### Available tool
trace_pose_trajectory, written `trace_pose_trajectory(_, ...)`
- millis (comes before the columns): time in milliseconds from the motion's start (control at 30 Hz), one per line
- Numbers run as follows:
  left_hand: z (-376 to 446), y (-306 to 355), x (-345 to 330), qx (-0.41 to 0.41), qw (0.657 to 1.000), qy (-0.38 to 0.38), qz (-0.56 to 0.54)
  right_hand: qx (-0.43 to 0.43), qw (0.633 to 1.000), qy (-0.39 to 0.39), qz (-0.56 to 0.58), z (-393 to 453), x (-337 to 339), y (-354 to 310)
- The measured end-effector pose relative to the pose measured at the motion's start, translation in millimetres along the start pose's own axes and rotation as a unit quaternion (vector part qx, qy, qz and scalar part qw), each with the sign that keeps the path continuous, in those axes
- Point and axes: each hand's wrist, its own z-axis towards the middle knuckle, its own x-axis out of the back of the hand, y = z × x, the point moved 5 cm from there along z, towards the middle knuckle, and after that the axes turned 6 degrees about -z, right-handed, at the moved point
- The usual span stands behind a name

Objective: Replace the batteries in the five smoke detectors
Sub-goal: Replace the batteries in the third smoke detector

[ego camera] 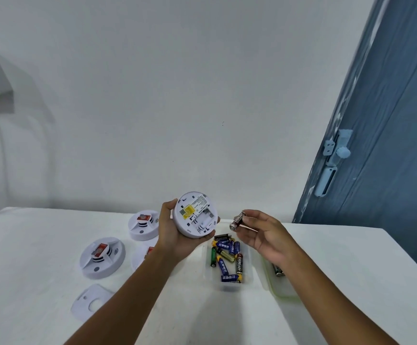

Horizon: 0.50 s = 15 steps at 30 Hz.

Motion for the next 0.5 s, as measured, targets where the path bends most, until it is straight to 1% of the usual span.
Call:
trace_pose_trajectory(67, -1.1, -0.3, 0.1, 0.000, 1.000, 0.004, -0.002, -0.011, 0.999, -0.021, 0.032, -0.5, -4.4, 2.0)
trace_pose_trajectory(100, -1.6, -0.1, 0.6, 0.001, 1.000, 0.007, -0.003, -0.019, 0.999, -0.024, 0.027, -0.7, -6.8, 3.9)
trace_pose_trajectory(167, -2.5, -0.2, 2.0, 0.004, 1.000, 0.016, -0.008, -0.010, 0.999, -0.006, -0.050, -0.6, -10.4, 6.2)
trace_pose_trajectory(233, -2.8, -0.8, 3.4, 0.006, 1.000, 0.026, -0.015, 0.051, 0.989, 0.022, -0.137, -0.8, -16.3, 2.7)
trace_pose_trajectory(267, -3.1, -0.7, 3.3, 0.005, 0.999, 0.029, -0.017, 0.091, 0.982, 0.029, -0.161, -1.1, -21.1, -0.8)
trace_pose_trajectory(333, -4.0, -1.2, 1.5, -0.001, 0.999, 0.028, -0.017, 0.156, 0.965, 0.023, -0.209, -2.8, -32.5, -6.5)
trace_pose_trajectory(433, -6.8, -0.9, -2.2, -0.013, 1.000, 0.023, -0.008, 0.196, 0.939, 0.011, -0.282, -5.0, -47.7, -8.3)
trace_pose_trajectory(500, -7.6, -0.8, -3.7, -0.014, 1.000, 0.016, -0.011, 0.214, 0.928, 0.031, -0.303, -5.2, -51.7, -9.5)
